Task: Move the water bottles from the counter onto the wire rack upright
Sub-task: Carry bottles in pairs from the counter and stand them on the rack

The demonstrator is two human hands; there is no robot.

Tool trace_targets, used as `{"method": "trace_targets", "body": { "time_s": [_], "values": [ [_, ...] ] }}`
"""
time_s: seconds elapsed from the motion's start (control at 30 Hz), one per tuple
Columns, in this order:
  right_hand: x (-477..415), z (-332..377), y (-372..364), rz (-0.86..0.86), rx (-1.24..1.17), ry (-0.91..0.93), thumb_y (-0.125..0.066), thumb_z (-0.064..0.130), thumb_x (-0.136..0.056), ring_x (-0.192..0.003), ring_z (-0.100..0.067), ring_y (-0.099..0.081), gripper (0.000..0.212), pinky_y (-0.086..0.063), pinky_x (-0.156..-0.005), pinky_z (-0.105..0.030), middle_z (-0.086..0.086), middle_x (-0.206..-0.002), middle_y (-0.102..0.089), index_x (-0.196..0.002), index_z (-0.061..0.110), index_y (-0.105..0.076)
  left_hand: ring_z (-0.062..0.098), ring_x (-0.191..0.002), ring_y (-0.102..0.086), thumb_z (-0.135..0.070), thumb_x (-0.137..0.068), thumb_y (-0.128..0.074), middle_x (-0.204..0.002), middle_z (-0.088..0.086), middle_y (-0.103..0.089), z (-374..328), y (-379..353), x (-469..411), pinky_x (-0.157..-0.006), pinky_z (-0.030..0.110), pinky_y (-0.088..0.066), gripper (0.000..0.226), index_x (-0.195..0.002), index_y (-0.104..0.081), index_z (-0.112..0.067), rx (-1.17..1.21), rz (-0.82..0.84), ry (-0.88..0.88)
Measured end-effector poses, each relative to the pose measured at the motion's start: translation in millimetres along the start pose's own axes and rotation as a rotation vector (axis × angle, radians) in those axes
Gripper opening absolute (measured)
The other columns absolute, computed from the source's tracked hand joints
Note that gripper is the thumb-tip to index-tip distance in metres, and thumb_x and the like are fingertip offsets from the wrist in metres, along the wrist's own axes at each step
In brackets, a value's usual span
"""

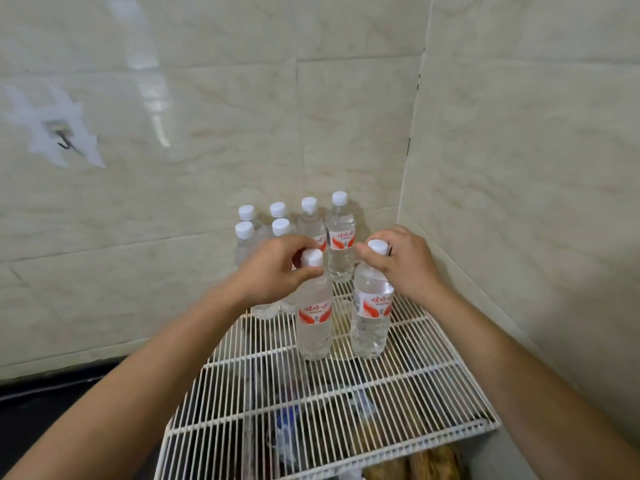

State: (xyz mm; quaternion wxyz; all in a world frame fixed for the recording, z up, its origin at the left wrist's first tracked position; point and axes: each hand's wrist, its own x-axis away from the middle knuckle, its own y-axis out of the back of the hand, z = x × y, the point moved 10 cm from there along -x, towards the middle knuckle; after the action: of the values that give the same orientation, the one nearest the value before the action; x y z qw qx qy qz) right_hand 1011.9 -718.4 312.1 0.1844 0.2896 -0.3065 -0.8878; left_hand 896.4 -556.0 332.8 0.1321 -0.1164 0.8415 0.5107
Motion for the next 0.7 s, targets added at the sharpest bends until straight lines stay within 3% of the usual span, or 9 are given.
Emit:
{"method": "trace_targets", "body": {
  "time_s": [0.1, 0.27, 0.37, 0.47, 0.6, 0.7],
  "values": [
    [-16, -5, 10, -0.065, -0.017, -0.029, -0.067, 0.048, -0.091, -0.085, -0.017, -0.059, 0.02, -0.038, -0.069, -0.03, 0.007, -0.085, -0.06, -0.083, 0.03, -0.066, 0.018, -0.074, -0.06, -0.024, -0.087, -0.078, -0.083, 0.001, -0.066, 5, 6, -16, -0.069, 0.035, -0.052, 0.025, -0.108, -0.071, -0.011, 0.049, -0.026, 0.044],
    [-48, -3, 1, -0.017, -0.031, 0.003, -0.073, 0.043, -0.089, -0.094, -0.016, -0.059, 0.019, -0.043, -0.079, -0.031, 0.007, -0.093, -0.063, -0.097, 0.025, -0.074, 0.0, -0.068, -0.051, -0.03, -0.083, -0.081, -0.079, -0.017, -0.058, 17, 16, -46, -0.064, 0.018, -0.037, 0.038, -0.117, -0.071, -0.016, 0.009, -0.119, 0.093],
    [-63, -6, -18, 0.034, -0.046, 0.002, -0.075, 0.041, -0.087, -0.094, -0.017, -0.06, 0.021, -0.047, -0.082, -0.034, 0.005, -0.094, -0.065, -0.097, 0.022, -0.074, 0.012, -0.079, -0.056, -0.036, -0.085, -0.078, -0.085, -0.007, -0.059, 22, 16, -61, -0.072, 0.027, -0.039, 0.043, -0.123, -0.069, -0.021, -0.055, -0.127, 0.109],
    [-77, -10, -29, 0.017, -0.064, -0.038, -0.075, 0.044, -0.087, -0.09, -0.017, -0.062, 0.024, -0.05, -0.078, -0.034, 0.001, -0.095, -0.069, -0.098, 0.023, -0.075, 0.024, -0.097, -0.063, -0.041, -0.084, -0.078, -0.105, 0.004, -0.069, 39, 13, -74, -0.085, 0.035, -0.049, 0.043, -0.123, -0.07, -0.025, -0.105, -0.12, 0.17],
    [-91, -13, -34, 0.007, -0.107, -0.073, -0.073, 0.043, -0.088, -0.084, -0.016, -0.064, 0.026, -0.043, -0.069, -0.028, 0.003, -0.088, -0.071, -0.099, 0.02, -0.076, 0.025, -0.107, -0.065, -0.045, -0.081, -0.079, -0.112, 0.003, -0.072, 56, 5, -82, -0.095, 0.047, -0.05, 0.043, -0.12, -0.071, -0.032, -0.103, -0.091, 0.227],
    [-95, -14, -38, -0.003, -0.108, -0.088, -0.073, 0.046, -0.087, -0.088, -0.016, -0.066, 0.033, -0.045, -0.071, -0.027, 0.003, -0.094, -0.073, -0.106, 0.02, -0.077, 0.021, -0.103, -0.064, -0.047, -0.081, -0.079, -0.109, 0.002, -0.07, 61, 1, -83, -0.091, 0.042, -0.052, 0.044, -0.122, -0.071, -0.033, -0.04, -0.116, 0.248]
  ]
}}
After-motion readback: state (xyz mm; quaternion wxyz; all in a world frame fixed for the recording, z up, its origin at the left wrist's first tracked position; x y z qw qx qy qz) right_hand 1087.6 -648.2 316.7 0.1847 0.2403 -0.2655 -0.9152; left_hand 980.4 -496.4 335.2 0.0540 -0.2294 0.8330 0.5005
